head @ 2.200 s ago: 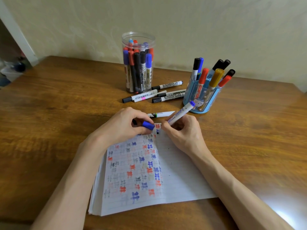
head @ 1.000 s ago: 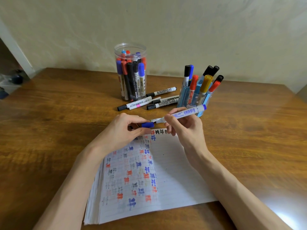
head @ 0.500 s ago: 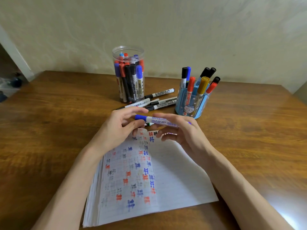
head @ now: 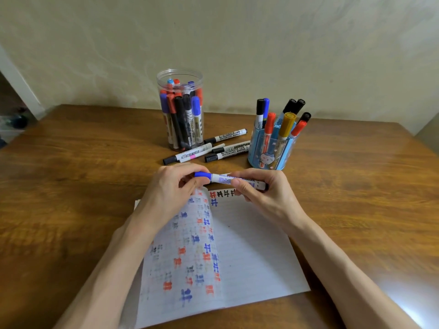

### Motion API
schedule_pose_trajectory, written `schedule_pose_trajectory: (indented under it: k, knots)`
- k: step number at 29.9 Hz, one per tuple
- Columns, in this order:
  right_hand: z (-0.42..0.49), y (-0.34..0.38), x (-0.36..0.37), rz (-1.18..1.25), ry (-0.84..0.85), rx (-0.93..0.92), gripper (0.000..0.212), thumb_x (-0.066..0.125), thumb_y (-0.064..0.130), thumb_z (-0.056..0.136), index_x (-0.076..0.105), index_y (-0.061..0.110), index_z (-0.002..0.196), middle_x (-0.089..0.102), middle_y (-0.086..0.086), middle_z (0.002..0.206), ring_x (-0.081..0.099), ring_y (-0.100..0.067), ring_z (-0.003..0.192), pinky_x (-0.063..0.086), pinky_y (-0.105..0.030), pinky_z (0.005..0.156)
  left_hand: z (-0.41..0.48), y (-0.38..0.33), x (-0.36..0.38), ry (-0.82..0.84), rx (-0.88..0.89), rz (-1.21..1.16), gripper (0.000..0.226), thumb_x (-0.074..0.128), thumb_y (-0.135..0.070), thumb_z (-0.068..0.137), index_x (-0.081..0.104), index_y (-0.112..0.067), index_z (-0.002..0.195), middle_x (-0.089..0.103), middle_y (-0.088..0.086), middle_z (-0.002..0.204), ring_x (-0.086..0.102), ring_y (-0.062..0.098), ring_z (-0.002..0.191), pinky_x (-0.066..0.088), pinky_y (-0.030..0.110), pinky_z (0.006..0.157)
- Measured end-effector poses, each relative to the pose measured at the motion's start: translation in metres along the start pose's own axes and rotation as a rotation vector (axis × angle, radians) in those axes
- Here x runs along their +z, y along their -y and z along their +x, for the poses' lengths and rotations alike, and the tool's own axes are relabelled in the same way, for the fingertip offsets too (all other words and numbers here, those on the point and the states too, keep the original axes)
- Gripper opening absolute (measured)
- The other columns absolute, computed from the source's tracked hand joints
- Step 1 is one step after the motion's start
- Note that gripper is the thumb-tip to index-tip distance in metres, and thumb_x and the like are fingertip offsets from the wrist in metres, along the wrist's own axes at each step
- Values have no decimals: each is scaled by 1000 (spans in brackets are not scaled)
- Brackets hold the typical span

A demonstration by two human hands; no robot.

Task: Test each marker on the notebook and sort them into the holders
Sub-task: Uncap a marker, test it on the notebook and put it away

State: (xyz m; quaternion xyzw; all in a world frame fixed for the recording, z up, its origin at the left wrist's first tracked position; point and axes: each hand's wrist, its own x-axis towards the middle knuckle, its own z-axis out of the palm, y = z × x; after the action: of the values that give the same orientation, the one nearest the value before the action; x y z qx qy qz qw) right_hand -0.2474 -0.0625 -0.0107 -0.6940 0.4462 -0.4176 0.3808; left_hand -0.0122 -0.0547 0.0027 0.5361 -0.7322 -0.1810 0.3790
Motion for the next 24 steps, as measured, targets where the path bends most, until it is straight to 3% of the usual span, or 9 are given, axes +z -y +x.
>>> schedule_pose_trajectory:
  k: [10,13,18,21,24]
  knots:
    - [-1,-5,8,-4,-71,-16,21,76,28,95,80,14,110,76,2,80,69,-12,74,51,-18,64,2,-1,5,-80,18,-63,26,71,-2,92,78,-23,105,69,-20,83,68,9,72,58,24,68]
    - [1,-5,11,17,-72,-7,16,76,28,95,80,16,105,75,6,79,65,-5,72,48,-16,65,2,-1,9,-83,11,-53,25,71,-1,92,78,-22,105,68,-21,84,68,6,72,57,20,68]
    - [0,-5,9,32,-58,-6,15,75,29,97,78,18,105,75,1,83,69,-15,77,52,-20,66,6,0,8,-39,13,-33,22,71,-9,93,76,-27,105,70,-16,89,67,6,78,54,14,71]
    - [3,-3,5,3,-40,-21,16,74,31,97,77,21,110,76,11,88,71,-7,85,54,-18,70,11,-4,4,26,-13,-51,14,69,-20,96,72,-29,105,70,-12,86,67,8,84,52,13,73]
    - [7,0,-1,43,-188,-12,21,73,36,98,78,25,115,76,13,104,71,-7,101,59,-21,77,24,-15,-2,5,-34,-200,13,70,-22,95,71,-29,105,72,-13,97,69,7,91,52,13,73]
